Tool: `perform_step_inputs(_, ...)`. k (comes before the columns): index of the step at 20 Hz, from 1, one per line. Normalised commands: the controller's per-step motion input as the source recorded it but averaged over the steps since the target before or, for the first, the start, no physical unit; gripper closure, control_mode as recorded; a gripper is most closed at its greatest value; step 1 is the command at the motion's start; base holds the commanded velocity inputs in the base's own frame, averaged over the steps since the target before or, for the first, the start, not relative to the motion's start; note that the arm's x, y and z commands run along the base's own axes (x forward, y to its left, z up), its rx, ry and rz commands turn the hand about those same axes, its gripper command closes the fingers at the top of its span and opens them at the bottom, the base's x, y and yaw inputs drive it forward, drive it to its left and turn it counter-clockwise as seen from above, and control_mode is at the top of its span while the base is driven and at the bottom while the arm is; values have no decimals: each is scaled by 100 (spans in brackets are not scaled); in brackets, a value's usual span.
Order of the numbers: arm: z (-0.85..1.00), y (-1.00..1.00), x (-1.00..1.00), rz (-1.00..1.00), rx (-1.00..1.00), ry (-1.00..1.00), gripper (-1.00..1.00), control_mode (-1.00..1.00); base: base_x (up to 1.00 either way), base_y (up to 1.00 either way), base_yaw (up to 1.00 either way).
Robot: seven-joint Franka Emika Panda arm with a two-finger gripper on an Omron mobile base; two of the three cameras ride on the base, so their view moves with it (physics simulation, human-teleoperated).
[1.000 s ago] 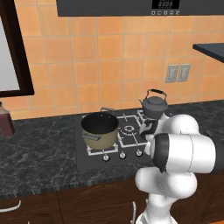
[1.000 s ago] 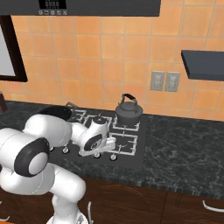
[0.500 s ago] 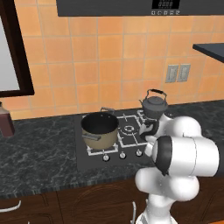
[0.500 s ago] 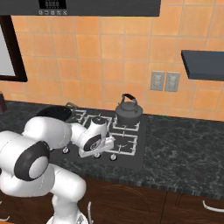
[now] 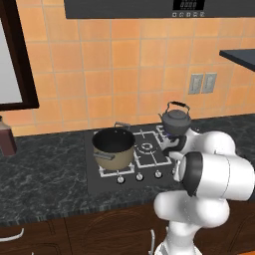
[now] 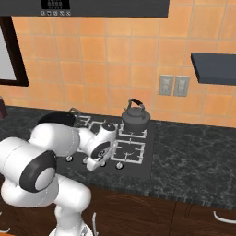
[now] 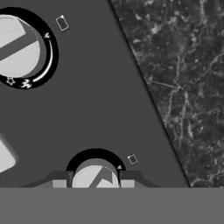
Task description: Pick the kettle from the counter and place it on a stove burner. Then turn the burner on.
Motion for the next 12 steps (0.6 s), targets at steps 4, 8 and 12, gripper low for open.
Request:
perform_step_inputs(4, -37, 7, -21, 61, -4, 0, 100, -100, 0, 0, 0)
perform_step_inputs(8, -29, 1, -37, 63, -3, 0, 100, -100, 0, 0, 0)
perform_step_inputs(12, -20, 0, -52, 65, -3, 0, 100, -100, 0, 0, 0)
